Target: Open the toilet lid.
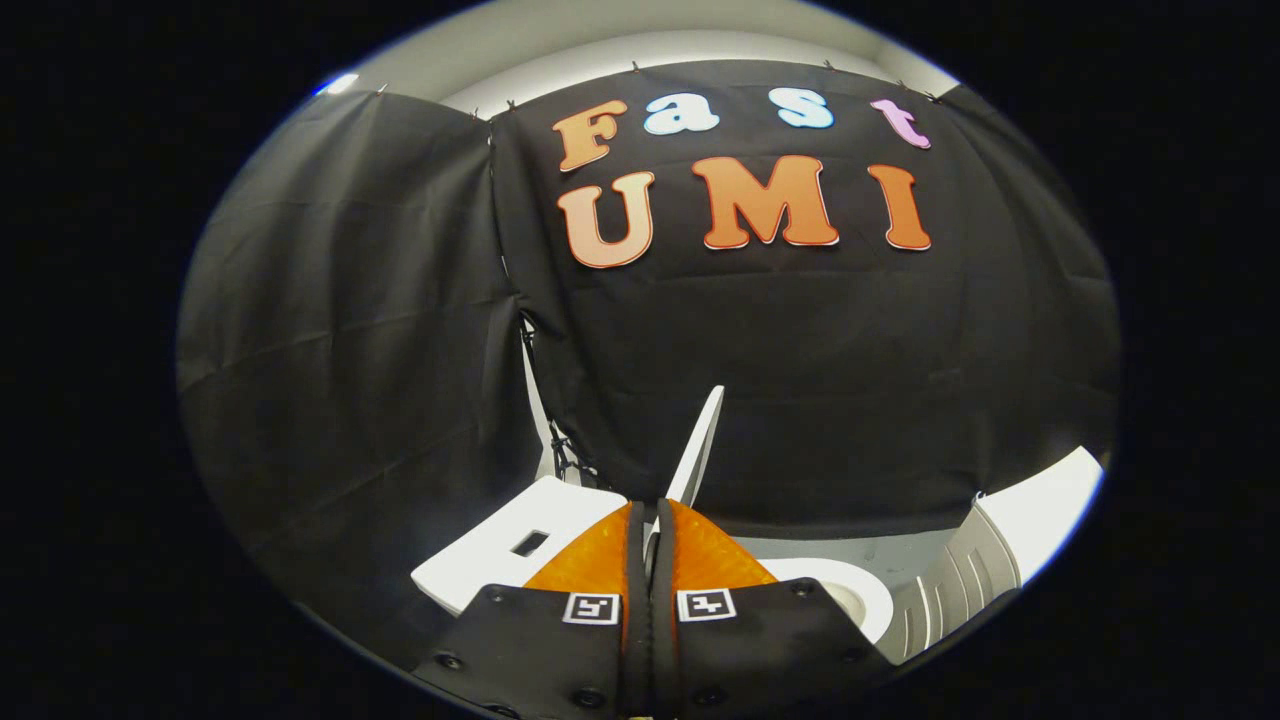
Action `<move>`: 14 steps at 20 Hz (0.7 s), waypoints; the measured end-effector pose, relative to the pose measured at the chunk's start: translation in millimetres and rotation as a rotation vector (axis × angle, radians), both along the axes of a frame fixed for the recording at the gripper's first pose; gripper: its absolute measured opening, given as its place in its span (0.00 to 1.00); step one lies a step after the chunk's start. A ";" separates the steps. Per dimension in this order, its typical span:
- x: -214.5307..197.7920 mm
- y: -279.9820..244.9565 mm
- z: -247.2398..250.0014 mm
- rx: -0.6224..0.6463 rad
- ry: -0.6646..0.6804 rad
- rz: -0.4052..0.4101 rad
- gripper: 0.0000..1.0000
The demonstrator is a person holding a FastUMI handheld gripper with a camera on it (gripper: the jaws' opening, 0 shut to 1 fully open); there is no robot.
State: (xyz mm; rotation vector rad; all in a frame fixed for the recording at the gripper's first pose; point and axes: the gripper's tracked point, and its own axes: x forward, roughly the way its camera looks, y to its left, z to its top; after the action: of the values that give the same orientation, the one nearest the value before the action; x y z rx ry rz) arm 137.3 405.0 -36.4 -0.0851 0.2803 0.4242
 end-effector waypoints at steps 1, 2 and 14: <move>-0.8 5.8 -1.3 -0.002 0.002 0.002 0.08; -2.0 13.2 -2.0 0.000 0.005 0.006 0.08; -17.3 107.7 -14.2 -0.014 0.022 0.075 0.08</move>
State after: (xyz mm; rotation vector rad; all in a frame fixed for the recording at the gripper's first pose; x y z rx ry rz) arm 120.1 512.7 -50.7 -0.1050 0.3022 0.4983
